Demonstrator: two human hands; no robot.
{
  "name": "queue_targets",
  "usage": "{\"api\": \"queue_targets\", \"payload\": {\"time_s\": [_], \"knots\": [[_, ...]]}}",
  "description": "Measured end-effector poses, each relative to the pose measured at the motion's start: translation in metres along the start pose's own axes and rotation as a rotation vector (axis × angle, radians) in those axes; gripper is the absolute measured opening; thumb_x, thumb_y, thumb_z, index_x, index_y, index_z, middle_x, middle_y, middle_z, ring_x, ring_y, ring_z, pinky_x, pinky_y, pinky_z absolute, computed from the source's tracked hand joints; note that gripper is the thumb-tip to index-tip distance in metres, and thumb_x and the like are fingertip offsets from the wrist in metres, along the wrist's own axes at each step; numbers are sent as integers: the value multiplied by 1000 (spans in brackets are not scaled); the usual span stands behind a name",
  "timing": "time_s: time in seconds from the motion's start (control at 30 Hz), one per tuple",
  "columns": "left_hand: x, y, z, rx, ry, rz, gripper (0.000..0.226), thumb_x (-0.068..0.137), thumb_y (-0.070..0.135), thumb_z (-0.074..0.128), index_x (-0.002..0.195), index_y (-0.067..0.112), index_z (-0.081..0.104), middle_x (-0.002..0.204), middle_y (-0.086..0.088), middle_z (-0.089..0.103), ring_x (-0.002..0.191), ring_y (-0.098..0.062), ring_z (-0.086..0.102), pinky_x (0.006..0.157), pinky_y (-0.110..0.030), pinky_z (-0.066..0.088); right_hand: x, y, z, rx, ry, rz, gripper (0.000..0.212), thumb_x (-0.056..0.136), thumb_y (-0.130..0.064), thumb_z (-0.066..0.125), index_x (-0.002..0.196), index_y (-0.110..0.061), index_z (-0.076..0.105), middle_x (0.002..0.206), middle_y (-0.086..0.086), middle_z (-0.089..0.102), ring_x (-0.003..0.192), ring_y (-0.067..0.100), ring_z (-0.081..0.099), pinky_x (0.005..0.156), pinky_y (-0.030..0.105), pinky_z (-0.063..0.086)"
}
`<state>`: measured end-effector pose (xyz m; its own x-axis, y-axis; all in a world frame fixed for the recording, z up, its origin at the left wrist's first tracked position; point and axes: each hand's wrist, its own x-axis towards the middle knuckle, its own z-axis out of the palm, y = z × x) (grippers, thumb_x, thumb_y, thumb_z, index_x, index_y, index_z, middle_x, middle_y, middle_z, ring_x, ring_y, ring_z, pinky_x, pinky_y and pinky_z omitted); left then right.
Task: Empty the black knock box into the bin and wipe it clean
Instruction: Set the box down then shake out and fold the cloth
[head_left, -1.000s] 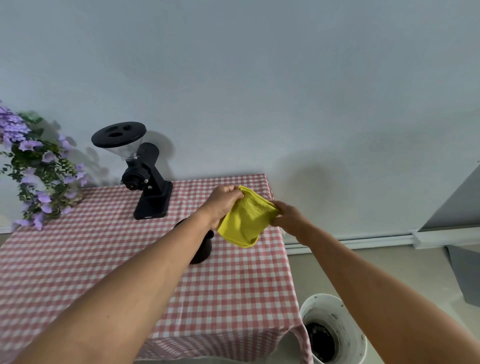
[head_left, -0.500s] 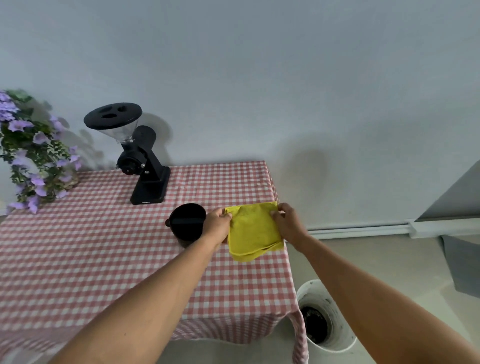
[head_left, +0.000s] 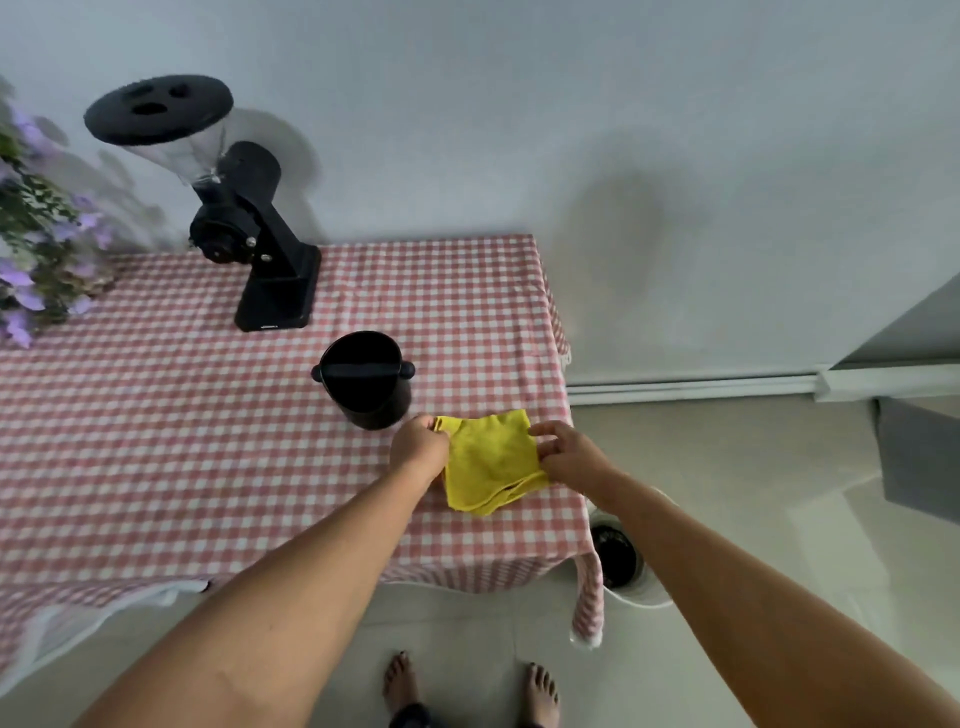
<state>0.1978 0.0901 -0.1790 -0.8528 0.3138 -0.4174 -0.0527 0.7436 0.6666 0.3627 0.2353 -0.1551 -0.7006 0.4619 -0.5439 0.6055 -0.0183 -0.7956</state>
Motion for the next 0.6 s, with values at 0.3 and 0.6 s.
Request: {"api": "queue_targets", "payload": {"time_s": [0.3,0.6], "knots": [[0,4,4,81,40,-17,34,95,19,55,127,14,65,125,-7,69,110,-28,65,83,-31,48,-4,31,3,-323,-9,-210,37,78,2,64,94,-30,66,93,-1,66,88,20,63,82,30,53],[-27,2,1,-414,-369,-255,58,83,31,79,131,19,49,121,-1,61,109,-23,60,85,-47,58,-5,25,9,-47,241,-53,16,81,-11,60,87,-26,61,64,3,67,50,16,63,57,34,56]]}}
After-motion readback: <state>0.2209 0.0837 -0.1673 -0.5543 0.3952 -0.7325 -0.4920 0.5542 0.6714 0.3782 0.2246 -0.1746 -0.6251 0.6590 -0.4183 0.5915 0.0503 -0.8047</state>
